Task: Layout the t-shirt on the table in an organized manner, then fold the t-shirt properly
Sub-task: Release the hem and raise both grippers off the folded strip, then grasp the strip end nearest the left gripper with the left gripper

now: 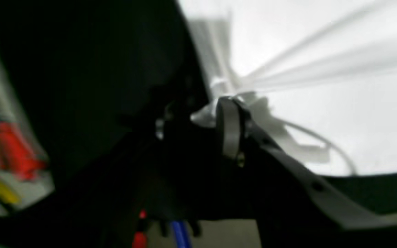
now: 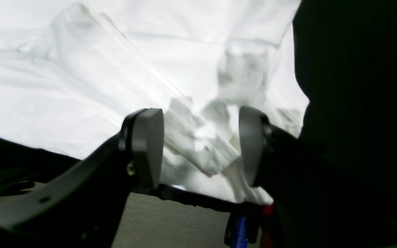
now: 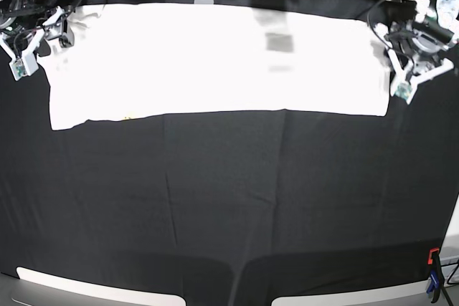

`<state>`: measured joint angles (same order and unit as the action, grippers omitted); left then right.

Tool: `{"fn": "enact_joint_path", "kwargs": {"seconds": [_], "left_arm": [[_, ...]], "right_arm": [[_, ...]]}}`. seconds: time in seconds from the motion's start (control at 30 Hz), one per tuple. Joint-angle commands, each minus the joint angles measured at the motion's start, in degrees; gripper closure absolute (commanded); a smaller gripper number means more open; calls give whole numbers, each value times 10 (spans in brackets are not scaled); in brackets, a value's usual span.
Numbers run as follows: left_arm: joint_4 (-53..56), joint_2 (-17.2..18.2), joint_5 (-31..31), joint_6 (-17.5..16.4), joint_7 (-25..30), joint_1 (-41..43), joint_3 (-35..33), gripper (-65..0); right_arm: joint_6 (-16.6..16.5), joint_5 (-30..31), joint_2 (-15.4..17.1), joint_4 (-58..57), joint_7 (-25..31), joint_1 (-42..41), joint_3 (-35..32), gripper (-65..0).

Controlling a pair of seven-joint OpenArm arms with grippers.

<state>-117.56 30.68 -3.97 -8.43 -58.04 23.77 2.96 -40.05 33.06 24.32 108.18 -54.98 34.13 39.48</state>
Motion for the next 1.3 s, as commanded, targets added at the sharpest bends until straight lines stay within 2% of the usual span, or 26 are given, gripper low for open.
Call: {"fn": "enact_joint_path", "kwargs": {"seconds": [0.0, 0.27, 0.33, 0.43, 0.47, 0.57, 0.63, 0.7, 0.73, 0.87, 1.03, 1.13, 1.17, 1.27], "left_arm": [[-29, 8, 10, 7, 6, -3, 4, -173], [-119, 8, 5, 7, -9, -1, 4, -177], [-119, 8, 3, 7, 12, -1, 4, -177], [-99, 8, -32, 7, 88, -3, 4, -177], [-85, 8, -45, 7, 99, -6, 4, -177], [-25, 8, -94, 5, 84, -36, 4, -177], [16, 8, -149, 5, 84, -61, 4, -177], [38, 8, -230, 5, 84, -81, 4, -177], [41, 7, -250, 3, 84, -90, 4, -177], [57, 7, -247, 3, 84, -114, 21, -177], [123, 8, -246, 3, 91, -117, 96, -177], [140, 8, -230, 4, 104, -117, 129, -179], [140, 8, -215, 4, 108, -117, 132, -200], [140, 8, -181, 2, 110, -117, 131, -359]], "right_arm": [[1, 6, 11, 10, 9, 0, 5, -336], [1, 6, 11, 10, 30, 0, 5, -336], [1, 6, 11, 10, 40, 0, 5, -336], [1, 15, 11, 11, 50, -2, 5, -336], [1, 38, 10, 11, 50, -5, 5, -336], [1, 176, 10, 19, 59, -5, 6, -336], [1, 242, 9, 32, 61, -15, 7, -336], [1, 241, -3, 44, 61, -34, 6, -336], [1, 238, -12, 48, 61, -42, 7, -336], [1, 239, -56, 51, 59, -52, 6, -336], [1, 240, -117, 51, 4, -52, 6, -336], [1, 240, -137, 51, 3, -52, 6, -336], [1, 241, -138, 51, 3, -52, 6, -336], [1, 242, -138, 51, 3, -52, 6, -336]]}}
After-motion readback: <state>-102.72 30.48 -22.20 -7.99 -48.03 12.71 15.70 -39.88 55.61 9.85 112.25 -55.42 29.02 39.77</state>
